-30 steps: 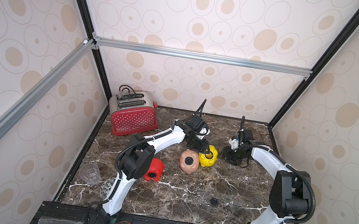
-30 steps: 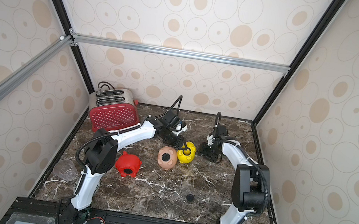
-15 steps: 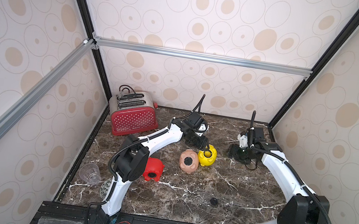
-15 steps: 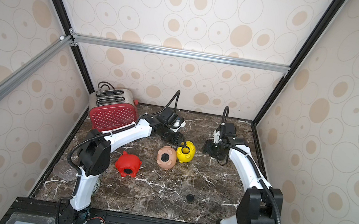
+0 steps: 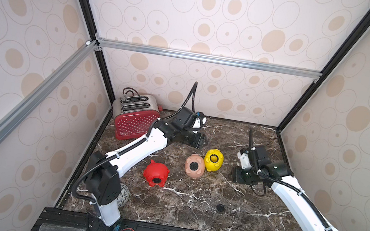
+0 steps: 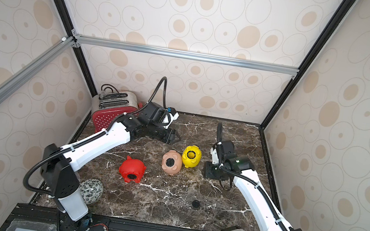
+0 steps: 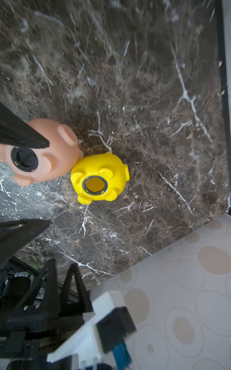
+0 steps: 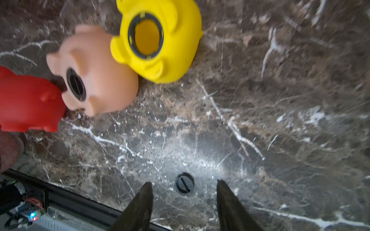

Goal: Close piggy banks
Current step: Pick up the knob at the center of the board.

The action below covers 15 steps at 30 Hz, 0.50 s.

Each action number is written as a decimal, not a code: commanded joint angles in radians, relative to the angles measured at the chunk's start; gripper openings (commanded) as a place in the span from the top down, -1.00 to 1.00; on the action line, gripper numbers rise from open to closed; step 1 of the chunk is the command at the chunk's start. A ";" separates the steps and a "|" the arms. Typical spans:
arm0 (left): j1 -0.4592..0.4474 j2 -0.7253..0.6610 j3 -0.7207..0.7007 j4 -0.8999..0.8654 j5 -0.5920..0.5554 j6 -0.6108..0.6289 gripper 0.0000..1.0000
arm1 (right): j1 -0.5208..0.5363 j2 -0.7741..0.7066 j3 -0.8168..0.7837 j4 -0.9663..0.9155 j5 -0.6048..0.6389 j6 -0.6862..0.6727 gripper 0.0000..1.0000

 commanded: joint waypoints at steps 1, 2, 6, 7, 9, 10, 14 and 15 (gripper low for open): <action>0.011 -0.125 -0.122 0.076 -0.100 0.013 -0.13 | 0.059 -0.061 -0.072 -0.069 0.032 0.053 0.01; 0.010 -0.173 -0.178 0.106 -0.108 0.002 -0.13 | 0.083 -0.075 -0.089 -0.065 0.041 0.063 0.03; 0.012 -0.337 -0.353 0.164 -0.141 -0.038 -0.16 | 0.231 -0.057 -0.098 -0.050 0.092 0.119 0.03; 0.012 -0.369 -0.381 0.165 -0.144 -0.043 -0.16 | 0.246 -0.040 -0.108 -0.044 0.085 0.136 0.03; 0.012 -0.438 -0.435 0.173 -0.159 -0.050 -0.16 | 0.285 -0.001 -0.136 -0.028 0.097 0.166 0.07; 0.012 -0.468 -0.456 0.168 -0.171 -0.047 -0.17 | 0.309 0.020 -0.146 -0.024 0.120 0.178 0.08; 0.012 -0.548 -0.493 0.126 -0.221 -0.024 -0.18 | 0.374 0.101 -0.151 -0.031 0.181 0.208 0.17; 0.013 -0.561 -0.498 0.123 -0.228 -0.022 -0.17 | 0.382 0.114 -0.155 -0.028 0.179 0.214 0.20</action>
